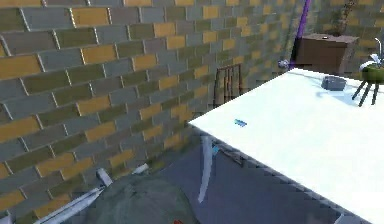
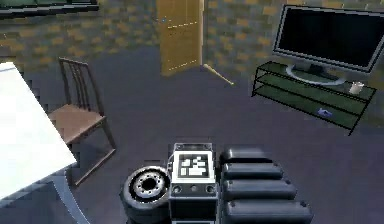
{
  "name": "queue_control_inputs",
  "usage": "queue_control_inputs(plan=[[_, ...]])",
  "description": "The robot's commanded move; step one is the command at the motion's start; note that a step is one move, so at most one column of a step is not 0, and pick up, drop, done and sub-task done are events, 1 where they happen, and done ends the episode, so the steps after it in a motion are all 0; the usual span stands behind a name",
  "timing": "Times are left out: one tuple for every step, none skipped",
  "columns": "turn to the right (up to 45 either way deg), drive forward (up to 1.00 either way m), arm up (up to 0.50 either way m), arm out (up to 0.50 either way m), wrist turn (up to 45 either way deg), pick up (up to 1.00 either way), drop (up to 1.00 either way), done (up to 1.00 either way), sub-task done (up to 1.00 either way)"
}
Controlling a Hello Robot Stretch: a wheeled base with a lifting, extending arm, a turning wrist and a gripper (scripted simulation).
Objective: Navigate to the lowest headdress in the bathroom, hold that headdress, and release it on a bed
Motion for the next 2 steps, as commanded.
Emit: queue_control_inputs(plan=[[-45.0,0.0,0.0,0.0,0.0,0.0,0.0,0.0,0.0],[-45.0,0.0,0.0,0.0,0.0,0.0,0.0,0.0,0.0]])
